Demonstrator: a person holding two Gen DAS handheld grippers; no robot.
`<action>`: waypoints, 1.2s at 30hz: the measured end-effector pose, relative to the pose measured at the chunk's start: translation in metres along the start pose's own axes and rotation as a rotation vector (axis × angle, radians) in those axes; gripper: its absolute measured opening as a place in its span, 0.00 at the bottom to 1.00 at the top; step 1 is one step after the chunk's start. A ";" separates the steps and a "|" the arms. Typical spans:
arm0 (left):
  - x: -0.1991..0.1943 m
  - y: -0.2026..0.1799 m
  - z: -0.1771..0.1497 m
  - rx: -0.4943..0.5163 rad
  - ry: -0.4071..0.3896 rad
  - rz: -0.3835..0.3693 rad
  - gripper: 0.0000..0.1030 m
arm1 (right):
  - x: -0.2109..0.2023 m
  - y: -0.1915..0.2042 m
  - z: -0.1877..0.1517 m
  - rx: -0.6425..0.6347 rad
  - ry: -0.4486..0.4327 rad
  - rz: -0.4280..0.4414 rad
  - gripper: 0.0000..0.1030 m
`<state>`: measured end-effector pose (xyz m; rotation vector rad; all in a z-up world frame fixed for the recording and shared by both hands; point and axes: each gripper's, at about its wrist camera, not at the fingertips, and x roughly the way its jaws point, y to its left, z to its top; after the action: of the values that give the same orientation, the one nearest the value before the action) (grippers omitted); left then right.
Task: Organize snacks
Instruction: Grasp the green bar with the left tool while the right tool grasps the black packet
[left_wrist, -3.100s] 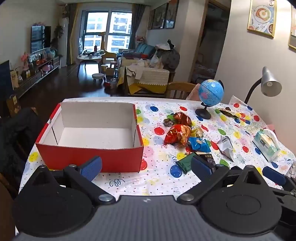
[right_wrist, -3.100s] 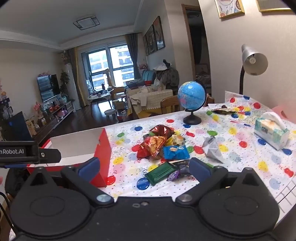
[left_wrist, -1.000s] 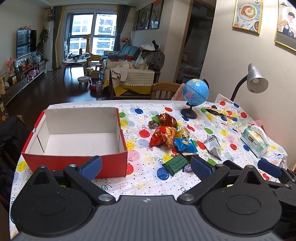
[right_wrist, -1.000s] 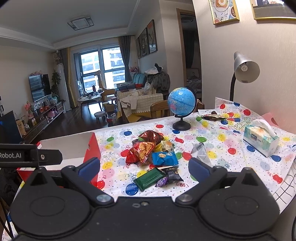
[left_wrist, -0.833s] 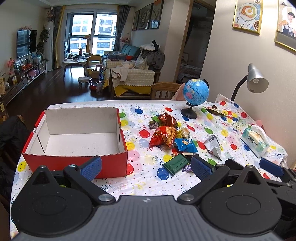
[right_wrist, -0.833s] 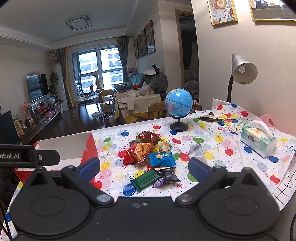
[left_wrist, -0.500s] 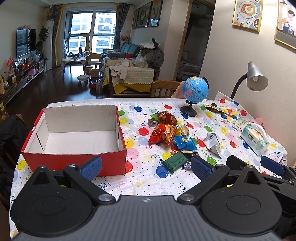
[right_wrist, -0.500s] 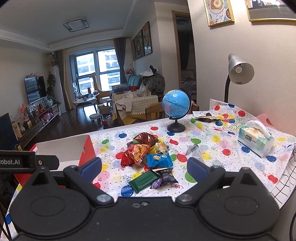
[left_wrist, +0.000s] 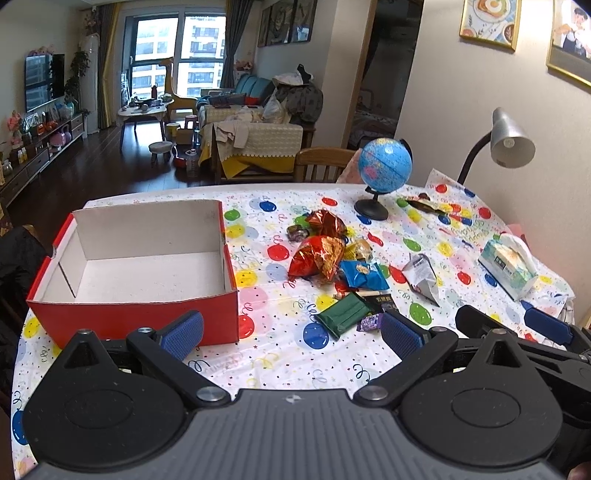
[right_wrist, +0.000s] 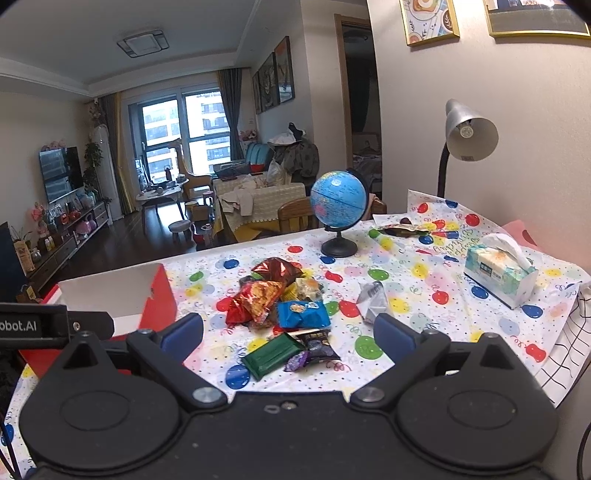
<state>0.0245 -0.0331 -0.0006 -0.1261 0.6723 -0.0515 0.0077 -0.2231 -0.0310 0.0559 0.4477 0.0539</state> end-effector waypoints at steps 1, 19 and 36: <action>0.004 -0.002 0.001 0.002 0.005 0.000 1.00 | 0.003 -0.002 0.000 0.002 0.006 -0.005 0.96; 0.107 -0.051 0.011 0.068 0.085 0.017 1.00 | 0.099 -0.070 -0.003 -0.011 0.185 -0.016 0.81; 0.221 -0.067 0.010 0.147 0.259 -0.054 0.91 | 0.195 -0.090 0.003 -0.028 0.377 0.140 0.67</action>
<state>0.2034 -0.1177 -0.1207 0.0048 0.9213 -0.1708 0.1885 -0.3000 -0.1184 0.0489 0.8195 0.2103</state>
